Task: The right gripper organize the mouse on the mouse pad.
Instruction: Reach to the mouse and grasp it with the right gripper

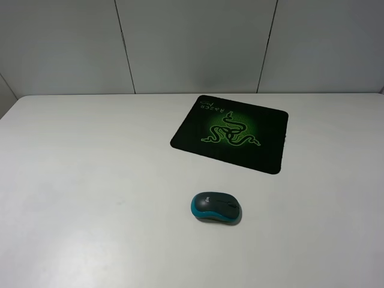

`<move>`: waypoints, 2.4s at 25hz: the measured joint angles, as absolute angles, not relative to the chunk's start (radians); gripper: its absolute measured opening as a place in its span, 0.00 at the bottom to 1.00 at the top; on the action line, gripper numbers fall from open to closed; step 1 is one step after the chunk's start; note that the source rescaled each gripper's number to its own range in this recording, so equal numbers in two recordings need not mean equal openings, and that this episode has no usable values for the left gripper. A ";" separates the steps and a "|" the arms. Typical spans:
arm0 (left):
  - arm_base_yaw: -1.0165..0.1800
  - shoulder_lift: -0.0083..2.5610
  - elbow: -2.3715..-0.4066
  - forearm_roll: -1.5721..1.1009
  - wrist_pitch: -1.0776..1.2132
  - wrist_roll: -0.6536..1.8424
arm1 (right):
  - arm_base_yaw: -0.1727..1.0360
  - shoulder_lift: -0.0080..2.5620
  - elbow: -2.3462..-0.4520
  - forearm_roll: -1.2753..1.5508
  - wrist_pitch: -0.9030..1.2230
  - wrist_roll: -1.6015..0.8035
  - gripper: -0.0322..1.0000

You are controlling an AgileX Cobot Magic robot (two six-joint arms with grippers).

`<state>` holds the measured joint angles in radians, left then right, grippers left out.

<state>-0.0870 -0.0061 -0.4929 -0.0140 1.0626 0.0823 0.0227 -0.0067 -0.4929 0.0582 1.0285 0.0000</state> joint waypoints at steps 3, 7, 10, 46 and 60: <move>-0.087 -0.006 -0.493 -0.014 1.063 0.082 | 0.023 -0.007 -0.493 0.058 1.028 0.000 1.00; -0.087 -0.006 -0.493 -0.014 1.063 0.082 | 0.023 -0.007 -0.493 0.058 1.028 0.000 1.00; -0.087 -0.006 -0.493 -0.014 1.063 0.082 | 0.023 -0.007 -0.493 0.058 1.028 0.000 1.00; -0.087 -0.006 -0.493 -0.014 1.063 0.082 | 0.212 0.740 -0.823 0.277 1.072 -0.338 1.00; -0.087 -0.006 -0.493 -0.015 1.063 0.082 | 0.611 1.136 -0.923 0.187 0.987 -0.357 1.00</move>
